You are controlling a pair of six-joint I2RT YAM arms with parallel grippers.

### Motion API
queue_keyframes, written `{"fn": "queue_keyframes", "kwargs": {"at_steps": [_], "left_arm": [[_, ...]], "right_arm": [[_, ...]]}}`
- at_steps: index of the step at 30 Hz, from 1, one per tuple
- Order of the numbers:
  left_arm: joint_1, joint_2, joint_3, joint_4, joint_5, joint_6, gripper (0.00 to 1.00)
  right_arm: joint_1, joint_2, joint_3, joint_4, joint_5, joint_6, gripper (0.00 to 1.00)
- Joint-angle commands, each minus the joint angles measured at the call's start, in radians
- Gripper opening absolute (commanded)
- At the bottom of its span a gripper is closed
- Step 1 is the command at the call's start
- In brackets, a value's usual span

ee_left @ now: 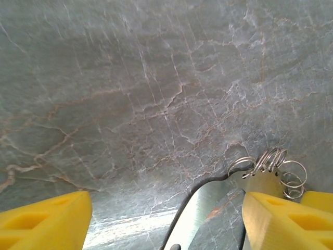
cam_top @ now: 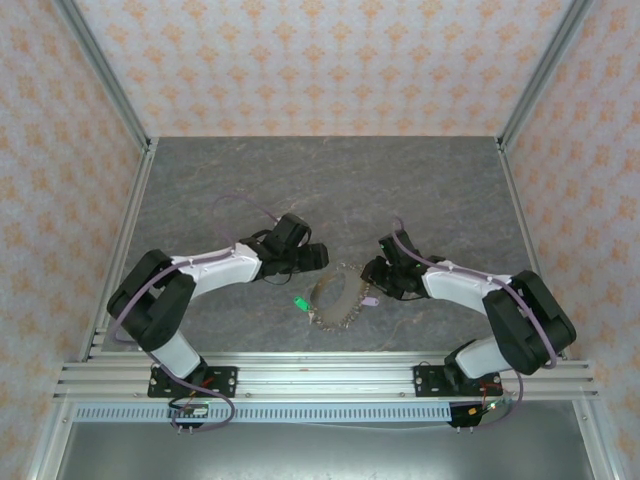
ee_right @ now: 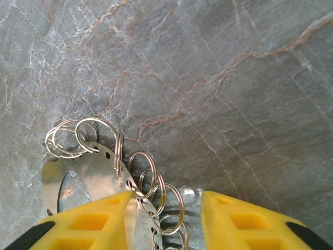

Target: Put the keys on the keyring

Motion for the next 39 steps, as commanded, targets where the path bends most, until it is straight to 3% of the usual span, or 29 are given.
{"fn": "queue_keyframes", "kwargs": {"at_steps": [1, 4, 12, 23, 29, 35, 39], "left_arm": [[-0.01, 0.035, 0.03, -0.003, 0.078, -0.001, 0.69], [-0.021, 0.064, 0.046, -0.005, 0.106, 0.005, 0.6], [-0.04, 0.112, 0.057, -0.008, 0.131, 0.008, 0.56], [-0.045, 0.165, 0.064, -0.005, 0.139, -0.015, 0.4], [-0.045, 0.182, 0.071, 0.007, 0.161, -0.027, 0.33], [-0.045, 0.179, 0.071, 0.003, 0.148, -0.036, 0.32], [-0.045, 0.179, 0.074, -0.007, 0.138, -0.036, 0.31]], "right_arm": [[0.006, 0.029, -0.018, 0.029, -0.066, 0.017, 0.34], [0.006, 0.028, -0.019, 0.038, -0.08, 0.016, 0.32], [0.006, 0.023, -0.027, 0.064, -0.107, 0.018, 0.32], [0.002, 0.034, -0.067, 0.142, -0.125, -0.001, 0.32], [-0.007, 0.058, -0.083, 0.253, -0.206, -0.03, 0.29], [-0.021, 0.033, -0.098, 0.28, -0.18, -0.025, 0.39], [-0.021, -0.014, -0.11, 0.295, -0.177, -0.034, 0.4]]}}
